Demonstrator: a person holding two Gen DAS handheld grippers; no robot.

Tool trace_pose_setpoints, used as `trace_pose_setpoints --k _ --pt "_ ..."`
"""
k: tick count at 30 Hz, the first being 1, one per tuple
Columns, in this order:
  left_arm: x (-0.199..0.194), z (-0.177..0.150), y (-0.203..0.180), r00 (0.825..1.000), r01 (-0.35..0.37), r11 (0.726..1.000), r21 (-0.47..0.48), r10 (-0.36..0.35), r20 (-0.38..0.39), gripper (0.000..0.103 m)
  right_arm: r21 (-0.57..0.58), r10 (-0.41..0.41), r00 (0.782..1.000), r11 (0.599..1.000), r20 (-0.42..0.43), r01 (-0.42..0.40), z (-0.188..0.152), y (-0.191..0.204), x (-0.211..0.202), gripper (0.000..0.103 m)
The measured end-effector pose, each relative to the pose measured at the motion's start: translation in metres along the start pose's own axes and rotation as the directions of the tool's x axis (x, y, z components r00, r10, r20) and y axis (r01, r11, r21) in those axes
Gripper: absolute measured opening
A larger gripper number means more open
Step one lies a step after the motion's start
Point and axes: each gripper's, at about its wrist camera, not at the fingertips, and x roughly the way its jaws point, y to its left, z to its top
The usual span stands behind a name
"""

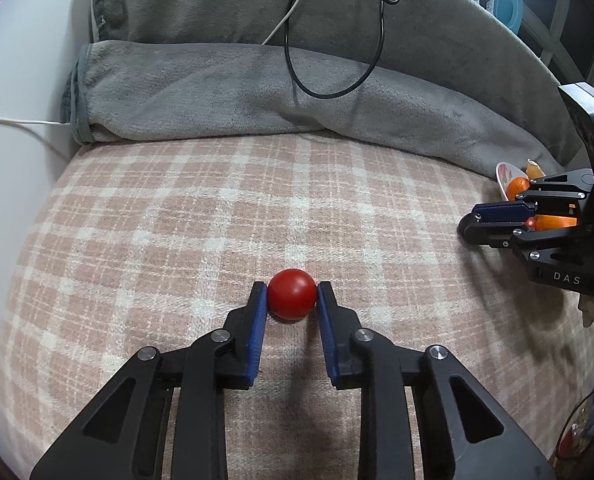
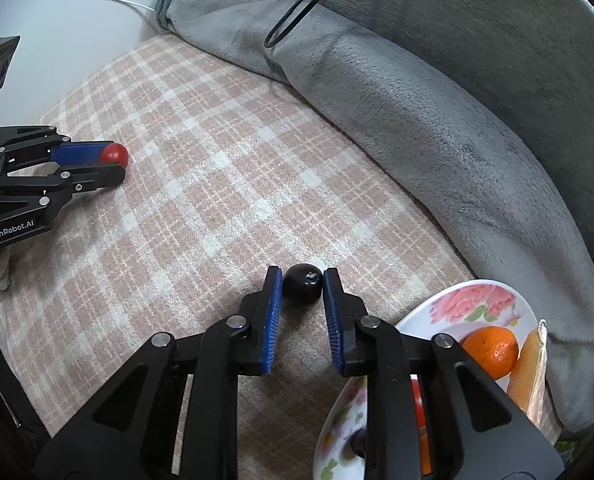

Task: Organize fruits
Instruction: 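Close the left tool on the cherry tomato while the right tool grasps the grape, then carry the cherry tomato and grape with both tools over the plate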

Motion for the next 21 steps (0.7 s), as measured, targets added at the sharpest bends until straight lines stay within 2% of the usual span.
trace_pose_setpoints --k 10,21 --pt "-0.010 -0.002 -0.002 1.000 0.001 1.000 -0.004 -0.001 0.016 0.023 0.025 0.011 0.998 1.000 0.055 -0.013 0.000 0.001 -0.018 0.021" --pt "-0.029 0.007 -0.024 0.997 0.039 0.999 0.037 -0.041 0.060 0.023 0.126 0.020 0.984 0.991 0.175 -0.043 -0.023 -0.011 -0.071 0.021"
